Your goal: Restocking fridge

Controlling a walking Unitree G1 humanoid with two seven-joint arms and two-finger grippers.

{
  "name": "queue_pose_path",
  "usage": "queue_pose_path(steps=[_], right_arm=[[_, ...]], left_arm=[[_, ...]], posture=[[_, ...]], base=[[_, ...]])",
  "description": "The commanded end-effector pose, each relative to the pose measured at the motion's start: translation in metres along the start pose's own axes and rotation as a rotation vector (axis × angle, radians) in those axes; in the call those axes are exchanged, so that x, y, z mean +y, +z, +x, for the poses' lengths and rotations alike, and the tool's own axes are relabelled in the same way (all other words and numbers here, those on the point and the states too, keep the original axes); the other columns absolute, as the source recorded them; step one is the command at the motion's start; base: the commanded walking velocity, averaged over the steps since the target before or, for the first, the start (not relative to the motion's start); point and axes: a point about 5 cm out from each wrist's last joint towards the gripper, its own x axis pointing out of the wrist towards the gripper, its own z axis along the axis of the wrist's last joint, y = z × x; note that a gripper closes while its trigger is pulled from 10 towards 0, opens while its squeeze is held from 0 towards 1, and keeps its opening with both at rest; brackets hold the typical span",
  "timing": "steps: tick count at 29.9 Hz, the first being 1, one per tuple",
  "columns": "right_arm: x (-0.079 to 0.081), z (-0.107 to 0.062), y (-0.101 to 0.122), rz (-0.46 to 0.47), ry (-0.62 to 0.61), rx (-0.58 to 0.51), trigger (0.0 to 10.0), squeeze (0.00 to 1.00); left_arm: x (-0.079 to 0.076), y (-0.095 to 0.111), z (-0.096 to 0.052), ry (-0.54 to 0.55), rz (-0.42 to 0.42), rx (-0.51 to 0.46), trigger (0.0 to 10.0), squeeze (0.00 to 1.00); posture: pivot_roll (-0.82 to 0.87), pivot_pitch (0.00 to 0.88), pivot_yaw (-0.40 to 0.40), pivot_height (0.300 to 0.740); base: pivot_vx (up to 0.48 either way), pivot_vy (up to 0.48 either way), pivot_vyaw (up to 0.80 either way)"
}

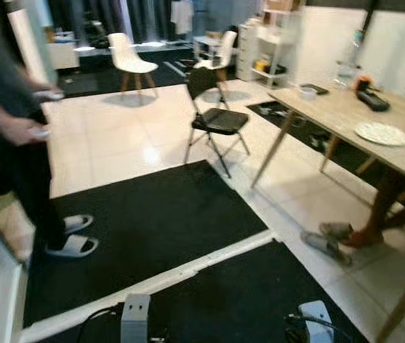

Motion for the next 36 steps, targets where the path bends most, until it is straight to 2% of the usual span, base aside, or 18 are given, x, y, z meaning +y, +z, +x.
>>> queue_pose_path(steps=[1, 36], right_arm=[[-0.0051, -0.0022, -0.002, 0.01, -0.018, 0.004, 10.0, 0.0], [-0.0011, -0.0011, -0.0035, 0.034, -0.025, 0.002, 10.0, 0.0]], left_arm=[[-0.0035, -0.004, -0.0004, -0.015, 0.017, 0.018, 10.0, 0.0], [-0.0028, -0.0005, 0.0, -0.032, 0.038, 0.013, 10.0, 0.0]], posture=[[-0.07, 0.076, 0.022, 0.74], [-0.06, 0.072, 0.046, 0.74]], base=[[0.274, 0.0, -0.8], [0.272, 0.0, -0.8]])
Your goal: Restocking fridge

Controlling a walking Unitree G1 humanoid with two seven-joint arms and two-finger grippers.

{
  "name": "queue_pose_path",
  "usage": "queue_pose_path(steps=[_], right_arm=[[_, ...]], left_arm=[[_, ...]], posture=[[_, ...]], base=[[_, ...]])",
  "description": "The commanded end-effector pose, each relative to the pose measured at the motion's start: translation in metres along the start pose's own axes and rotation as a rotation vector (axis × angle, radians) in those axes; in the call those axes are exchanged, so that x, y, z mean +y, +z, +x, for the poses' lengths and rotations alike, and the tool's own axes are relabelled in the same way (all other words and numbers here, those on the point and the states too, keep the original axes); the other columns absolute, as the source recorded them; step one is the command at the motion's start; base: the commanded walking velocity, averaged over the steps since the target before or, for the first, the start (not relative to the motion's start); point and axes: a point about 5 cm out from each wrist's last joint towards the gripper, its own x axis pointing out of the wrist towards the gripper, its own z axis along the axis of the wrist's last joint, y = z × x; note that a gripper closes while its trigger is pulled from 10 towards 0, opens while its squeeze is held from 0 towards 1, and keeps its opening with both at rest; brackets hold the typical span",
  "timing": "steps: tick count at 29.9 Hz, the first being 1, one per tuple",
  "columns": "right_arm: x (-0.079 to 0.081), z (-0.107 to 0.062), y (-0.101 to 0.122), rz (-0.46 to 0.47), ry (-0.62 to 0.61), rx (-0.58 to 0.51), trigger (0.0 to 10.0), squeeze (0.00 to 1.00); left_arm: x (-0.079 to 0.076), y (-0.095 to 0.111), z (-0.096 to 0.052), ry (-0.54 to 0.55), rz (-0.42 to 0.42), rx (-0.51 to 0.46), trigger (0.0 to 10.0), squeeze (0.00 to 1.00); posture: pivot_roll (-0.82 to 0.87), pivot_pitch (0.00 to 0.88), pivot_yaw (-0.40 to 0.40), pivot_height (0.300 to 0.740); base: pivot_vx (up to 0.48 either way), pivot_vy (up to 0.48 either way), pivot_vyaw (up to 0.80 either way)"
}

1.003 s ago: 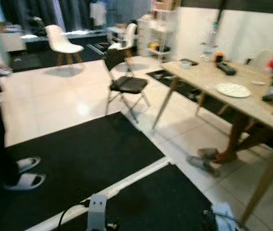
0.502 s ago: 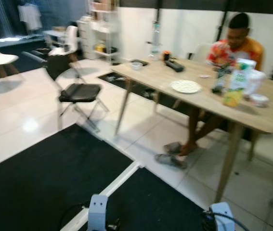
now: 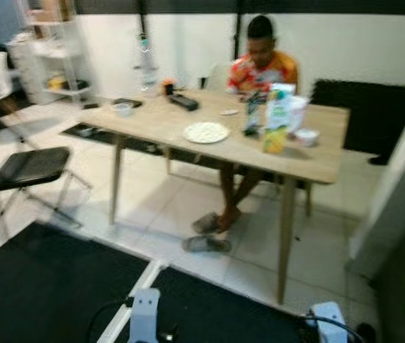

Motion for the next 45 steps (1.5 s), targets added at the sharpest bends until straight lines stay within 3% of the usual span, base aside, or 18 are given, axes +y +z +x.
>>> queue_pose_path(steps=[1, 12, 45], right_arm=[[0.0074, 0.0004, -0.0059, 0.014, 0.016, 0.015, 10.0, 0.0], [0.0072, 0.0, -0.0066, 0.018, 0.014, 0.015, 10.0, 0.0], [0.0079, -0.0004, -0.008, 0.02, 0.012, 0.013, 10.0, 0.0]], left_arm=[[0.0055, -0.0076, -0.0029, 0.009, 0.015, 0.034, 10.0, 0.0], [0.0055, -0.0079, -0.003, 0.006, 0.017, 0.037, 10.0, 0.0], [0.0054, -0.0102, -0.0038, 0.002, 0.021, 0.044, 10.0, 0.0]], posture=[[-0.06, 0.072, 0.046, 0.74], [-0.06, 0.076, 0.047, 0.74], [-0.06, 0.075, 0.056, 0.74]], base=[[0.27, 0.0, -0.8], [0.271, 0.0, -0.8], [0.262, 0.0, 0.0]])
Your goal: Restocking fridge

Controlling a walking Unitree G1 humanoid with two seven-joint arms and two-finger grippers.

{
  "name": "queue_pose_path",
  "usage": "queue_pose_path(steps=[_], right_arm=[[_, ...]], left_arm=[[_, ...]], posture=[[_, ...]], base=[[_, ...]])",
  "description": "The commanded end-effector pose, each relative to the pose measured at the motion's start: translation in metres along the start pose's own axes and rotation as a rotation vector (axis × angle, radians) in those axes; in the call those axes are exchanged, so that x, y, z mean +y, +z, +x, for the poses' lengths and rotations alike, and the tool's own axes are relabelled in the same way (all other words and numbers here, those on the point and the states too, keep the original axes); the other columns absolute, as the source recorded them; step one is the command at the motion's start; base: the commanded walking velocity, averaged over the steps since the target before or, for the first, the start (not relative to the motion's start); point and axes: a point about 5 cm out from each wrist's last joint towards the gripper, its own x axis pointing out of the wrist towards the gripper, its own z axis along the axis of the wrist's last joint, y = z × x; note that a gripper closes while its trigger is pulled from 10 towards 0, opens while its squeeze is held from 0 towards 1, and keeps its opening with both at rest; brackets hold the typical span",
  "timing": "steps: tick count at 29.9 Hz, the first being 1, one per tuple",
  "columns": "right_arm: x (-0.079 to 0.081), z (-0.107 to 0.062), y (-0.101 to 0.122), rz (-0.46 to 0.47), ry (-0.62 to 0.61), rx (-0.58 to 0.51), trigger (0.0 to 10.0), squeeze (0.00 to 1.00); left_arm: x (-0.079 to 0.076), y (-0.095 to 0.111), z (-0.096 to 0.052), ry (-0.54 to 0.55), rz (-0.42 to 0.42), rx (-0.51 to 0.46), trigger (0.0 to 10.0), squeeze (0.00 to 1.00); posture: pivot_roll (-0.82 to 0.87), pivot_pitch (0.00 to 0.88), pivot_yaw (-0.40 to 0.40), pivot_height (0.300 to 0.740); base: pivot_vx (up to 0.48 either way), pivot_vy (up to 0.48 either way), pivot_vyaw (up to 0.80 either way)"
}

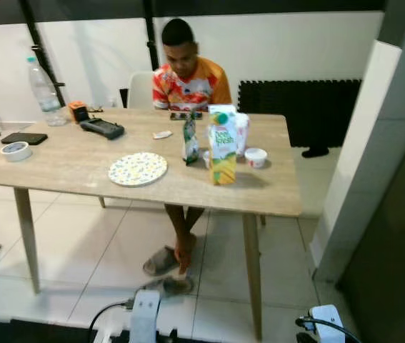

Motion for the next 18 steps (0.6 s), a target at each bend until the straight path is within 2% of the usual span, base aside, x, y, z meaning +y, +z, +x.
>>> queue_pose_path(steps=[1, 18], right_arm=[[0.0056, -0.0007, -0.0072, 0.015, 0.008, 0.016, 10.0, 0.0], [0.0112, -0.0013, -0.0139, 0.053, -0.024, 0.015, 10.0, 0.0]], left_arm=[[0.0041, -0.0033, -0.0015, 0.007, 0.019, 0.018, 10.0, 0.0], [0.0041, 0.0012, 0.0005, -0.008, 0.037, 0.025, 10.0, 0.0]], posture=[[-0.06, 0.075, 0.057, 0.74], [-0.08, 0.088, 0.094, 0.74]], base=[[0.255, 0.0, 0.0], [0.259, 0.0, 0.0]])
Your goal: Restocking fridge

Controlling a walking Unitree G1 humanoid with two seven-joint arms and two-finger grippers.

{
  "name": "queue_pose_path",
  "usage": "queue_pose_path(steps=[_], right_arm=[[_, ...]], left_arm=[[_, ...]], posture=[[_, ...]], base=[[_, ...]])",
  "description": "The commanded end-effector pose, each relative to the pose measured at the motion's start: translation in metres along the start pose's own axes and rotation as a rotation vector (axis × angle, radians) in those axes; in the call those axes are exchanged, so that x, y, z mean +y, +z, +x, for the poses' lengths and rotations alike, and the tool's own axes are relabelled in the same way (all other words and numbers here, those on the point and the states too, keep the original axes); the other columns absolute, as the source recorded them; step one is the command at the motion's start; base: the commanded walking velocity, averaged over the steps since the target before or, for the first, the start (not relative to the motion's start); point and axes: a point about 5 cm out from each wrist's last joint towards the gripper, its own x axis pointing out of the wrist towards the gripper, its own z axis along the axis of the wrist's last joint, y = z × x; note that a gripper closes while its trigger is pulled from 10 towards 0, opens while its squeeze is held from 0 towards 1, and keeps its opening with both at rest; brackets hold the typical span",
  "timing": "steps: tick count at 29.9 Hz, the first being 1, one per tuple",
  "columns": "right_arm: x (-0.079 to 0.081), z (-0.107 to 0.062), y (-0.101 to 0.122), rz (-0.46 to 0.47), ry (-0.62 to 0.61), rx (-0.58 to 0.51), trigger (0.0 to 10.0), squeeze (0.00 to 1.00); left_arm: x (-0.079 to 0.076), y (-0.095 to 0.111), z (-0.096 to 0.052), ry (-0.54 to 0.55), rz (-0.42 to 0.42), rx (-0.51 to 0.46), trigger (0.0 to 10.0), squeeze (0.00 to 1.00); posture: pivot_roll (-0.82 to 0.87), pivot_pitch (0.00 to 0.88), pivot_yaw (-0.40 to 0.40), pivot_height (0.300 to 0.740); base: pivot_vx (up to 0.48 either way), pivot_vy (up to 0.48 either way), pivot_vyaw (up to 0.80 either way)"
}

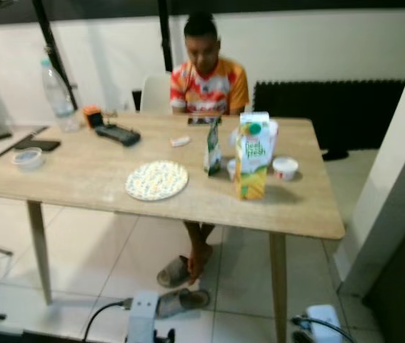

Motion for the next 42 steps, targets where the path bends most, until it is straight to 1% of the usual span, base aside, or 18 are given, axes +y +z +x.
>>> queue_pose_path(steps=[1, 5, 7, 9, 14, 17, 18, 24, 28, 31, 34, 42], right_arm=[[-0.008, -0.002, 0.001, 0.011, -0.034, -0.009, 10.0, 0.0], [-0.01, -0.003, -0.002, 0.014, -0.052, -0.002, 10.0, 0.0], [-0.011, -0.004, -0.004, 0.017, -0.062, 0.005, 10.0, 0.0], [-0.012, -0.005, -0.006, 0.017, -0.06, 0.002, 10.0, 0.0], [-0.009, -0.006, -0.008, -0.011, -0.045, 0.003, 10.0, 0.0], [-0.01, -0.005, -0.005, -0.008, -0.046, -0.008, 10.0, 0.0], [-0.01, -0.006, -0.005, -0.006, -0.049, -0.009, 10.0, 0.0], [-0.016, -0.007, -0.004, -0.02, -0.061, -0.002, 10.0, 0.0], [-0.017, -0.007, -0.004, -0.02, -0.067, -0.002, 10.0, 0.0], [-0.02, -0.009, -0.007, -0.018, -0.079, 0.005, 10.0, 0.0], [-0.021, -0.01, -0.008, -0.015, -0.086, 0.01, 10.0, 0.0], [-0.024, -0.011, -0.01, -0.007, -0.097, 0.015, 10.0, 0.0]], left_arm=[[0.002, -0.008, -0.002, 0.002, 0.016, 0.038, 10.0, 0.0], [0.001, -0.009, -0.002, -0.001, 0.019, 0.044, 10.0, 0.0], [0.0, -0.01, -0.002, -0.012, 0.035, 0.052, 10.0, 0.0], [0.0, -0.007, -0.001, -0.013, 0.039, 0.046, 10.0, 0.0], [0.0, -0.005, 0.0, -0.007, 0.026, 0.046, 10.0, 0.0], [-0.002, -0.003, 0.001, -0.01, 0.022, 0.044, 10.0, 0.0], [-0.004, -0.005, 0.001, -0.014, 0.023, 0.048, 10.0, 0.0], [-0.009, -0.011, 0.0, -0.027, 0.022, 0.061, 10.0, 0.0], [-0.009, -0.013, 0.0, -0.027, 0.019, 0.063, 10.0, 0.0], [-0.008, -0.015, -0.001, -0.036, -0.001, 0.061, 10.0, 0.0], [-0.007, -0.017, -0.002, -0.033, 0.019, 0.075, 10.0, 0.0], [-0.007, -0.012, -0.001, -0.028, 0.029, 0.057, 10.0, 0.0]], posture=[[-0.08, 0.086, 0.097, 0.74], [-0.08, 0.068, 0.092, 0.74], [-0.1, 0.052, 0.082, 0.74], [-0.13, 0.021, 0.082, 0.74], [-0.13, 0.003, 0.086, 0.74], [-0.12, 0.019, 0.08, 0.74], [-0.12, 0.0, 0.091, 0.74], [-0.12, 0.012, 0.089, 0.74], [-0.11, 0.01, 0.09, 0.74], [-0.11, 0.009, 0.093, 0.74], [-0.11, 0.005, 0.097, 0.74], [-0.12, 0.0, 0.1, 0.74]], base=[[0.255, 0.0, 0.0], [0.255, 0.0, 0.0], [0.259, 0.0, 0.0], [0.259, 0.0, 0.0], [0.256, 0.0, 0.0], [0.255, 0.0, 0.0], [0.255, 0.0, 0.0], [0.257, 0.0, 0.0], [0.26, 0.0, 0.0], [0.0, 0.0, 0.0], [0.0, 0.0, 0.0], [0.0, 0.0, 0.0]])
